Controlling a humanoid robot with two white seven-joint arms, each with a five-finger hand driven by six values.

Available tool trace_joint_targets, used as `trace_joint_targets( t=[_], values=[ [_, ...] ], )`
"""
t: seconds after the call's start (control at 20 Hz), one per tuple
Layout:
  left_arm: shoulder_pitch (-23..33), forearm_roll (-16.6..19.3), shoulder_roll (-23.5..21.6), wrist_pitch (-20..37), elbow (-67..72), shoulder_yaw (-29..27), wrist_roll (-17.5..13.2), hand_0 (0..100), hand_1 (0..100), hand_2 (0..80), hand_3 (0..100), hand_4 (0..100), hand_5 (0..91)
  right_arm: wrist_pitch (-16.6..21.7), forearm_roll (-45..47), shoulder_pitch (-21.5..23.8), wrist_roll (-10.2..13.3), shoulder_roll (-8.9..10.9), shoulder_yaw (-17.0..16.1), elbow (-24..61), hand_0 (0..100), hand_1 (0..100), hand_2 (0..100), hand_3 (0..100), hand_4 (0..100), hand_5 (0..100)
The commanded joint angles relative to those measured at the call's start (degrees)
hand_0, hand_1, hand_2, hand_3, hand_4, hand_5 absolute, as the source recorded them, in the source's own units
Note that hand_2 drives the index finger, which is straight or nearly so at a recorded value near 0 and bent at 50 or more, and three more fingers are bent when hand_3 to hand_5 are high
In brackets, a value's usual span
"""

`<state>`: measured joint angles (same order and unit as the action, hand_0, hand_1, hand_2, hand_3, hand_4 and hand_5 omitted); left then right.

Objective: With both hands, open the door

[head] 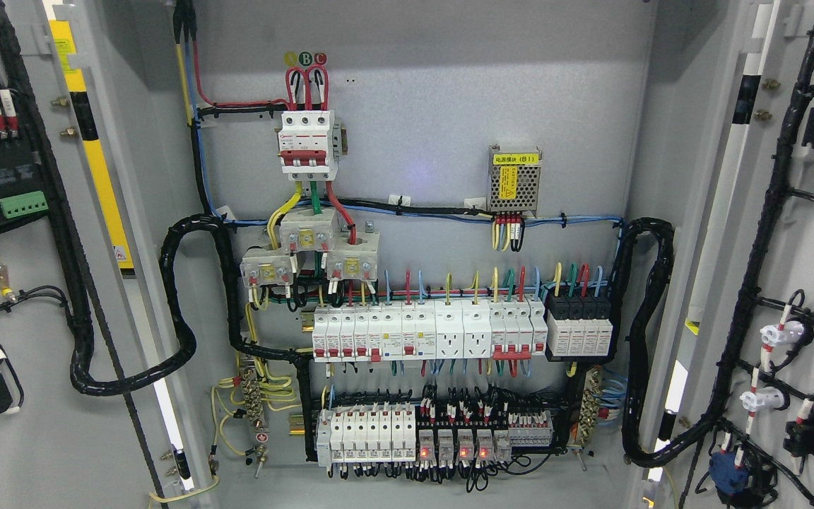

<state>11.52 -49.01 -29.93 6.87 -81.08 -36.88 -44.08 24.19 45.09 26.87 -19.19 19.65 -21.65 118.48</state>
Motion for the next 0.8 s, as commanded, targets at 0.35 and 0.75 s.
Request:
trace_joint_targets(
  t=[0.35, 0.75],
  values=[
    [0.3, -1.3, -1.7, -0.1, 0.6, 0.4, 0.1, 0, 0, 0.0, 0, 0, 0.0, 0.0, 0.2, 0.0, -0.1, -0.22, -2.3, -1.1, 20, 12, 0, 0, 0, 0],
    [4.2, -2.8, 0.8, -1.5, -12.1, 0.5, 0.3, 0, 0, 0.0, 0, 0, 0.0, 0.8, 0.7, 2.0, -0.1, 1.0, 0.5, 0.0, 20, 12, 0, 0, 0, 0]
  ],
)
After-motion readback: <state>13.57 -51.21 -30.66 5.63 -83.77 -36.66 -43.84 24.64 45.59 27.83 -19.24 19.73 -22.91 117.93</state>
